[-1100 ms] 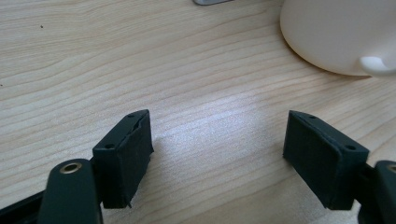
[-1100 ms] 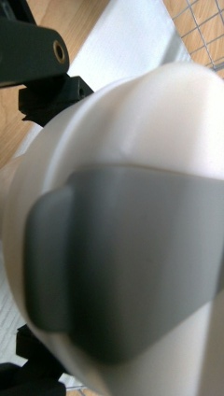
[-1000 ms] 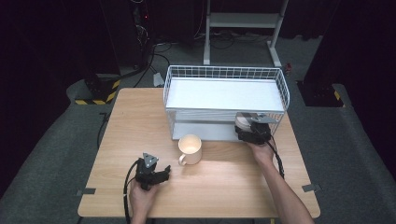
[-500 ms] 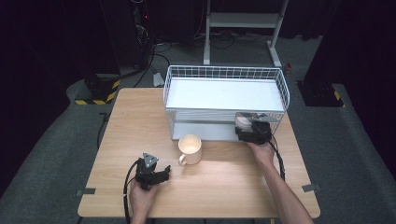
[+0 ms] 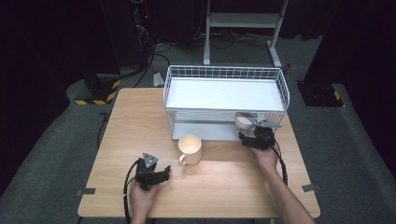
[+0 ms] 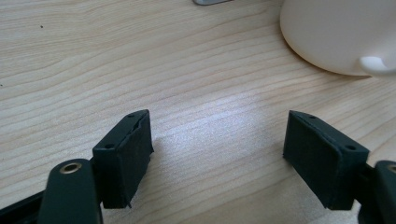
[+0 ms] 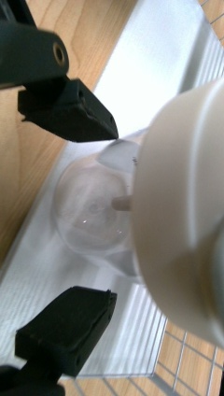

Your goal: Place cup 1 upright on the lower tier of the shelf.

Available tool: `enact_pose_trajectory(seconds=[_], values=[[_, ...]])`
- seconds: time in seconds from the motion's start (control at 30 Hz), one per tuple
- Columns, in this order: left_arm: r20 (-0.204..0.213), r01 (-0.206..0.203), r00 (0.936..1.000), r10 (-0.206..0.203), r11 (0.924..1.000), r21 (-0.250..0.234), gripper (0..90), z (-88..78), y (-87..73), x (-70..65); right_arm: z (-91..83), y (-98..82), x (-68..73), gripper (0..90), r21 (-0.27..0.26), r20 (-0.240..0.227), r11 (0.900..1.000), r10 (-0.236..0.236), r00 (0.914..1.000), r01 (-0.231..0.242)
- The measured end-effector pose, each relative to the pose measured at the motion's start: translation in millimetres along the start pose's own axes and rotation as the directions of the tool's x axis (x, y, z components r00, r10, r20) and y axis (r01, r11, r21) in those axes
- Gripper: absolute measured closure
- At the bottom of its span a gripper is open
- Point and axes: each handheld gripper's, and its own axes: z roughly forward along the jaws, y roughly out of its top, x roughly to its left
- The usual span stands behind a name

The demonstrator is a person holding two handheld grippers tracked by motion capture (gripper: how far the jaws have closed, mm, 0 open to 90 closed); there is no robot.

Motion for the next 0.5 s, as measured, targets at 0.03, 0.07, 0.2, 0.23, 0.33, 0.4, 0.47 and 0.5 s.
enact_pose_trajectory(seconds=[0.03,0.07,0.2,0.23,0.33,0.4,0.47,0.5], values=[[0.000,0.000,1.0000,0.000,1.0000,0.000,23.9,0.0,0.0,0.0,0.0,0.0,0.0,21.0,0.000,0.000,1.000,0.000,1.0000,0.000],[0.000,0.000,1.0000,0.000,1.0000,0.000,23.8,0.0,0.0,0.0,-2.1,-1.9,2.5,24.2,-0.002,0.010,1.000,0.000,1.0000,0.000],[0.000,0.000,1.0000,0.000,1.0000,0.001,23.8,0.0,0.0,0.1,0.2,-2.3,5.4,27.0,0.007,0.017,1.000,0.000,0.9998,0.000],[0.000,0.000,1.0000,0.000,1.0000,0.001,23.8,0.0,0.0,0.1,1.4,-2.1,5.9,27.7,0.002,0.018,1.000,-0.006,0.9998,0.005],[0.001,-0.004,1.0000,0.004,1.0000,0.004,23.8,-0.2,0.0,0.3,5.3,-2.5,5.5,30.9,0.002,0.034,1.000,-0.014,0.9993,0.014],[0.001,-0.004,1.0000,0.004,1.0000,0.004,23.8,-0.2,0.0,0.3,7.9,-3.6,5.8,33.5,0.016,0.041,1.000,0.010,0.9991,-0.010],[0.001,-0.007,1.0000,0.007,1.0000,0.004,23.7,-0.3,0.1,0.4,9.2,-3.6,4.9,34.3,0.018,0.046,1.000,0.009,0.9989,-0.009],[0.001,-0.007,1.0000,0.007,1.0000,0.004,23.7,-0.3,0.1,0.5,10.6,-3.6,4.0,35.0,0.012,0.048,1.000,0.015,0.9987,-0.016]])
